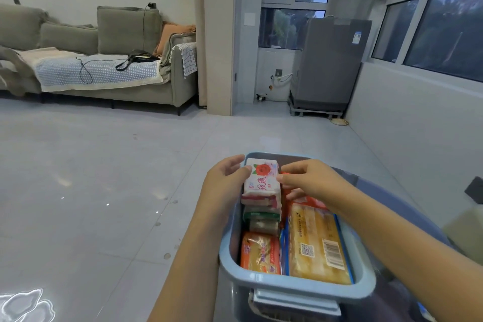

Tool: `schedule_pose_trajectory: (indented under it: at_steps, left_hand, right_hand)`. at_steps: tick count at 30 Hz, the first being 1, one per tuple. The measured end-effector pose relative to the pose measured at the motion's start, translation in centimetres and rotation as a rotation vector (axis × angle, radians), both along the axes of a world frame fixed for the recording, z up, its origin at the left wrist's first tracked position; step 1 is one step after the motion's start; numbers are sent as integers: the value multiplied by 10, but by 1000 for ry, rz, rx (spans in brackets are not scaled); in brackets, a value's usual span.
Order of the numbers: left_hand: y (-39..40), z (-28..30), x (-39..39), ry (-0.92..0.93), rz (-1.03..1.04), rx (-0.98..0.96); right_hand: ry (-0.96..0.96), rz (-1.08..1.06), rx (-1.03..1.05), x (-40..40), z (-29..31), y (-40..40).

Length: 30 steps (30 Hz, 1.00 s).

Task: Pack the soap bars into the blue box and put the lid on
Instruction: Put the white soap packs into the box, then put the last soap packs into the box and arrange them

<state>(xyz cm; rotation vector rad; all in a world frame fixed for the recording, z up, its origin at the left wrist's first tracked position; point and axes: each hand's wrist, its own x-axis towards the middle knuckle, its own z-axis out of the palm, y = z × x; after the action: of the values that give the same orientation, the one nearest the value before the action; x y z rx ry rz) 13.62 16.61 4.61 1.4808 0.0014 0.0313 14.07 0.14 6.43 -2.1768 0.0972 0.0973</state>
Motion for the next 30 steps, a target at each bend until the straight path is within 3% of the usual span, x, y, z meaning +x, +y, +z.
schedule_pose_trajectory:
  at_steps: [8, 16, 27, 30]
  left_hand:
    - [-18, 11, -42, -52, -44, 131]
    - [-99, 11, -77, -111, -165, 47]
    - [-212, -21, -90, 1, -330, 64]
    - [-235, -45, -81, 59, -300, 147]
  right_hand:
    - [-228, -46, 126, -65, -3, -32]
    - [-371, -172, 205, -109, -13, -102]
    - [-192, -362, 182, -134, -49, -191]
    - [-96, -365, 37, -131, -66, -210]
